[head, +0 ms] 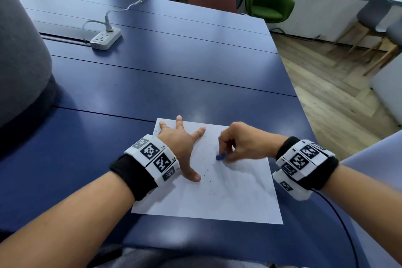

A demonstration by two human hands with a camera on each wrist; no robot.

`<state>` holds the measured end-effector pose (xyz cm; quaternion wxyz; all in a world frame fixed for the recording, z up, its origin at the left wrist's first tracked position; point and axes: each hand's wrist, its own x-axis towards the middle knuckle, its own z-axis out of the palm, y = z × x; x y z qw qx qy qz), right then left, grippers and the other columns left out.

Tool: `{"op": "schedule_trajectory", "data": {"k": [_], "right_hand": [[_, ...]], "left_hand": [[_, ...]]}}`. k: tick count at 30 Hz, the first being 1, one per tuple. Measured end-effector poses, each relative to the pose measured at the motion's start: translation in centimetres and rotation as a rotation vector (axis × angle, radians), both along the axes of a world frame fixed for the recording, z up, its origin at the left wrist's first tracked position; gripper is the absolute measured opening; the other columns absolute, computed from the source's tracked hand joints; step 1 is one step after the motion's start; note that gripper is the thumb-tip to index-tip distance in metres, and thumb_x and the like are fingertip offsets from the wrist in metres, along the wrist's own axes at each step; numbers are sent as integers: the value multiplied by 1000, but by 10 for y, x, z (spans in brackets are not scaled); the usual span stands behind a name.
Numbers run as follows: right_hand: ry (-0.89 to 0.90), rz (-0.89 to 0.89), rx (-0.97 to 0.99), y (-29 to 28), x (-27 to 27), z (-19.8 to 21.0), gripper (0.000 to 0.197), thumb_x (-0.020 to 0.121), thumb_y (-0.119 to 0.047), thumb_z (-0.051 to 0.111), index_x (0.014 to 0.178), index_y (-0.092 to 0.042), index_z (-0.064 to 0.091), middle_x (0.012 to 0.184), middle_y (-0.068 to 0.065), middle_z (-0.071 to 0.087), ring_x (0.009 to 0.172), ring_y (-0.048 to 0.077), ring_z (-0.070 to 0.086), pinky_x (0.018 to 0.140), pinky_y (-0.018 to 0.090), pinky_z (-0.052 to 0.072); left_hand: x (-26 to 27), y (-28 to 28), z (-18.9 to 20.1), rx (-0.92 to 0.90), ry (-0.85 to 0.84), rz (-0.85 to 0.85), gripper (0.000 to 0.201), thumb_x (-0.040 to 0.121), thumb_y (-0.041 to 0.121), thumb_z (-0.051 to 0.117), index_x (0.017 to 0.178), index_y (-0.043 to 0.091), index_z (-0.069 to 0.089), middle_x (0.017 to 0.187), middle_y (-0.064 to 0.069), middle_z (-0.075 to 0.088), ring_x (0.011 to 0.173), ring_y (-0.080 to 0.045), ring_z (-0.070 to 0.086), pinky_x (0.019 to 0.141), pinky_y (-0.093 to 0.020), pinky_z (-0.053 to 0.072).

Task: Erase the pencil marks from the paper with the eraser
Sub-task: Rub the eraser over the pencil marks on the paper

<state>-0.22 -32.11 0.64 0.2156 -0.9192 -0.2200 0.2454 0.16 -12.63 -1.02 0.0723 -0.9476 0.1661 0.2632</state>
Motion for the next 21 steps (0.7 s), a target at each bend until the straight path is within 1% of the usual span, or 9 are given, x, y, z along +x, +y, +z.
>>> {"op": "schedule_trajectory", "data": {"k": [2, 3, 7, 9, 11, 12, 16, 17, 21], "right_hand": [[169, 119, -86, 2, -10, 6, 9, 72, -11, 80, 74, -12, 70, 77, 8, 70, 59, 7, 51, 55, 16, 41], [181, 128, -104, 2, -9, 7, 9, 72, -13, 80, 73, -13, 71, 77, 6, 71, 59, 6, 50, 56, 16, 41], [-18, -64, 2, -3, 4, 1, 8, 72, -14, 79, 74, -13, 71, 68, -1, 66, 58, 6, 51, 60, 25, 45], [54, -10, 4, -4, -4, 2, 10, 72, -11, 78, 71, -15, 69, 68, -2, 66, 57, 4, 50, 57, 20, 44], [188, 111, -57, -2, -14, 7, 15, 73, -11, 79, 69, -21, 69, 74, 5, 69, 57, 3, 49, 55, 14, 40], [204, 132, -78, -1, -14, 9, 15, 73, -12, 80, 70, -22, 70, 75, 5, 69, 57, 3, 49, 55, 13, 39], [-3, -60, -20, -6, 1, 3, 8, 72, -18, 80, 73, -20, 72, 73, 2, 68, 58, 5, 51, 59, 24, 45], [-5, -63, -15, -7, -1, 3, 8, 72, -16, 79, 72, -19, 71, 73, 2, 68, 57, 5, 51, 59, 23, 45], [247, 168, -105, 3, -21, 10, 16, 74, -12, 80, 69, -21, 69, 67, -6, 65, 55, 1, 50, 54, 13, 40]], "left_hand": [[1, 0, -1, -3, 6, 2, 138, 50, 79, 75, 149, 46, -17, 157, -26, -17, 134, -66, 11, 109, -56, 34], [1, 0, -1, -2, 7, 3, 138, 50, 79, 75, 149, 46, -17, 157, -26, -17, 134, -66, 11, 109, -57, 34], [1, 0, -2, -11, 6, 4, 138, 51, 78, 75, 149, 47, -16, 158, -23, -18, 136, -64, 10, 107, -56, 37], [1, 0, -2, -7, 8, 3, 138, 50, 78, 75, 149, 47, -16, 158, -23, -18, 136, -64, 10, 107, -56, 37], [1, 0, -2, -4, 10, 3, 139, 49, 79, 75, 149, 47, -17, 158, -24, -18, 135, -64, 11, 107, -56, 37], [1, 0, -2, -5, 10, 4, 139, 50, 78, 75, 149, 47, -17, 158, -24, -18, 135, -64, 11, 107, -56, 37], [1, 0, -1, -12, 9, 3, 138, 51, 78, 75, 149, 47, -17, 158, -22, -18, 137, -63, 9, 107, -56, 37], [1, 0, -1, -12, 10, 3, 138, 51, 78, 75, 149, 47, -17, 158, -22, -19, 137, -63, 9, 107, -56, 37], [1, 0, 0, -8, 11, 4, 138, 51, 78, 75, 149, 46, -17, 158, -23, -18, 136, -64, 9, 108, -57, 36]]}}
